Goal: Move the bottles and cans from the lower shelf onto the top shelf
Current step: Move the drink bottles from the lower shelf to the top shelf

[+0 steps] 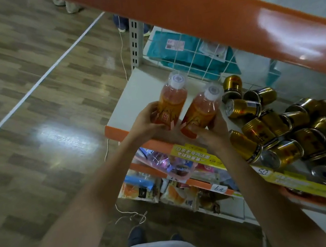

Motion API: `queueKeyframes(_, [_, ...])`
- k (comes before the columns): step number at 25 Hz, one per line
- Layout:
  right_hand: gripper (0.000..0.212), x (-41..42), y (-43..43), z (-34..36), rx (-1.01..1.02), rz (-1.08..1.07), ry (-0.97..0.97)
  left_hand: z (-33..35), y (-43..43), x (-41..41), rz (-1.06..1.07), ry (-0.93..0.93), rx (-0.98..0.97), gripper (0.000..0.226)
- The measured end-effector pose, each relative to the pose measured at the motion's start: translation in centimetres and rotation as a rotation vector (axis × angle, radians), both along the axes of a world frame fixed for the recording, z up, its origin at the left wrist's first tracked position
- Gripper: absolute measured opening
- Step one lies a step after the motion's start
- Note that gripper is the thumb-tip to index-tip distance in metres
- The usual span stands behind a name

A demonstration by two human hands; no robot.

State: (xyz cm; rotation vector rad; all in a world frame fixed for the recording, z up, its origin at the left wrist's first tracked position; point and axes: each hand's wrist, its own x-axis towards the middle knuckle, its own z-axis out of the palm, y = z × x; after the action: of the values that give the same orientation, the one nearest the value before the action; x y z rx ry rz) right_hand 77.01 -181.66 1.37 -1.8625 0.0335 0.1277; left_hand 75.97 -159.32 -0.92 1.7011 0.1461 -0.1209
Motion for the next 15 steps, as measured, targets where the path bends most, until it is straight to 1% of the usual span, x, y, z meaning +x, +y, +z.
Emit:
queueKeyframes(3, [0.067, 0.1, 0.0, 0.1, 0.03, 0.009, 0.002, -0.1, -0.5, -0.1, 0.029, -0.02, 0.037, 0.071])
queueKeyframes(6, [0.066, 0.2, 0.1, -0.1, 0.053, -0.005, -0.001, -0.3, -1.5, -0.3, 0.094, -0.087, 0.185, 0.067])
queueKeyframes(7, [0.066, 0.1, 0.2, -0.3, 0.051, -0.01, -0.008, -0.3, -1.5, -0.3, 0.093, -0.098, 0.204, 0.067])
queueKeyframes(9, [0.07, -0.1, 0.5, -0.4, 0.044, -0.031, -0.021, -0.3, -1.4, -0.2, 0.071, -0.082, 0.164, 0.068])
queueKeyframes(11, [0.082, -0.3, 1.1, -0.4, 0.044, -0.056, -0.037, 0.2, -1.5, 0.1, 0.056, -0.066, 0.064, 0.079])
queueKeyframes(12, [0.087, -0.4, 1.6, -0.1, 0.056, -0.075, -0.048, 0.8, -1.7, 0.2, 0.055, -0.089, 0.04, 0.086])
queueKeyframes(13, [0.09, -0.4, 2.1, 0.1, 0.069, -0.102, -0.065, 1.5, -2.1, 0.4, 0.05, -0.131, 0.016, 0.091])
queueKeyframes(15, [0.083, -0.4, 3.1, 0.6, 0.077, -0.183, -0.101, 2.9, -3.2, 1.0, 0.044, -0.205, -0.069, 0.093])
